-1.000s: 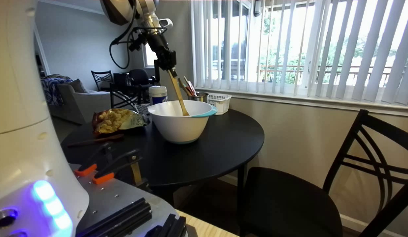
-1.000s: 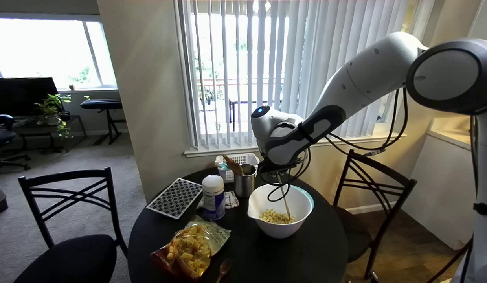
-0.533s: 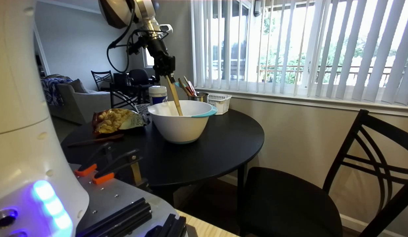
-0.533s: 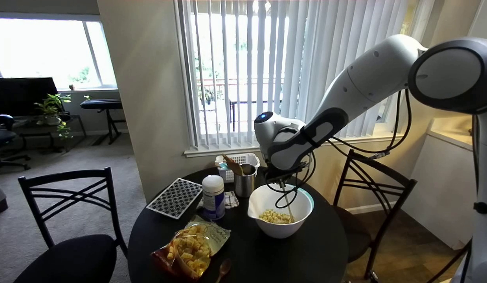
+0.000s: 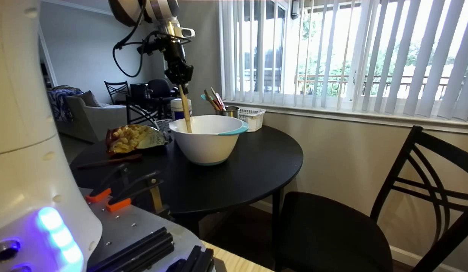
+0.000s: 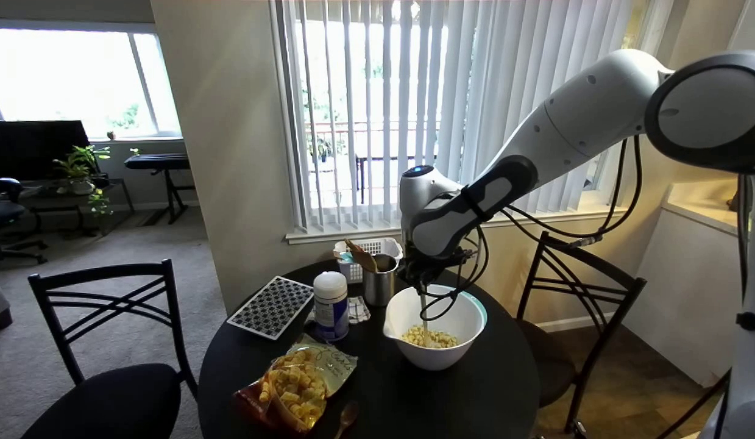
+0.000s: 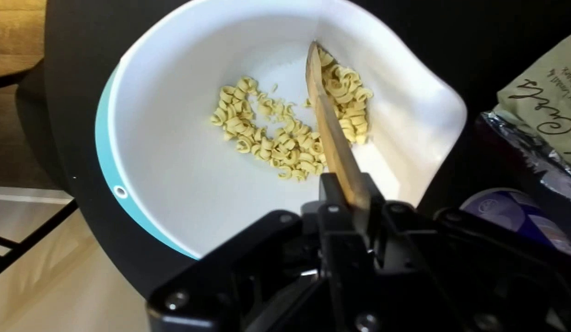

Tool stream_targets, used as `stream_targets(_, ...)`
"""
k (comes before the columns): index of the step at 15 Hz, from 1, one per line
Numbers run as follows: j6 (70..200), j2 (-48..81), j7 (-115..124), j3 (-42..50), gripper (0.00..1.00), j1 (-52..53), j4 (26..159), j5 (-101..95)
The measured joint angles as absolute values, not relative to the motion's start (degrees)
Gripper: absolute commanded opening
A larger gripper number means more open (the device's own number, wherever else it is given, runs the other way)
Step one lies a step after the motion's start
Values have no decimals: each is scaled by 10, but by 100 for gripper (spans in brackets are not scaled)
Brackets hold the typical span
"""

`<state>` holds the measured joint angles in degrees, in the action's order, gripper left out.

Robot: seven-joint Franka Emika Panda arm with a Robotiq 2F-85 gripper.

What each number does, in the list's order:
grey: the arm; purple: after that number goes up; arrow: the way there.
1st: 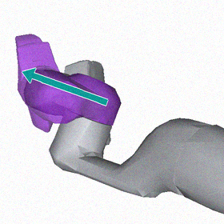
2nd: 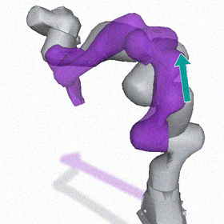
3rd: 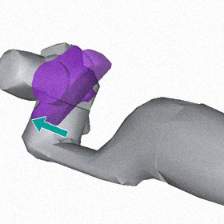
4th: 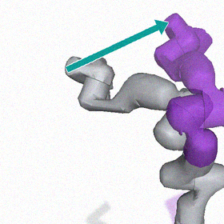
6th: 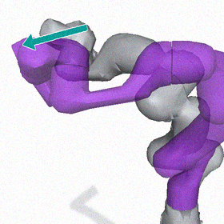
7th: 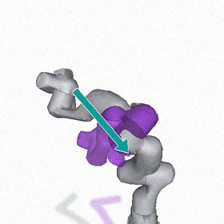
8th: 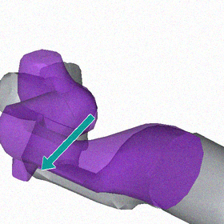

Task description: Use the wooden spoon to stir the contents in the white bowl.

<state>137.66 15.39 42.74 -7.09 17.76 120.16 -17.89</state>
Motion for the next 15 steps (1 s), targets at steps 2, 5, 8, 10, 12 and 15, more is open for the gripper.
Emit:
stream_targets(2, 1378, 149, 407, -72, 3, 176, 1202, -162)
stream_targets(5, 1382, 148, 407, -72, 3, 183, 1199, -163)
stream_targets(8, 1396, 152, 407, -72, 3, 195, 1188, -169)
stream_targets(10, 1403, 159, 407, -72, 3, 201, 1177, -179)
stream_targets(12, 1403, 169, 407, -72, 3, 208, 1164, -192)
stream_targets(15, 1403, 190, 410, -69, 3, 218, 1140, -213)
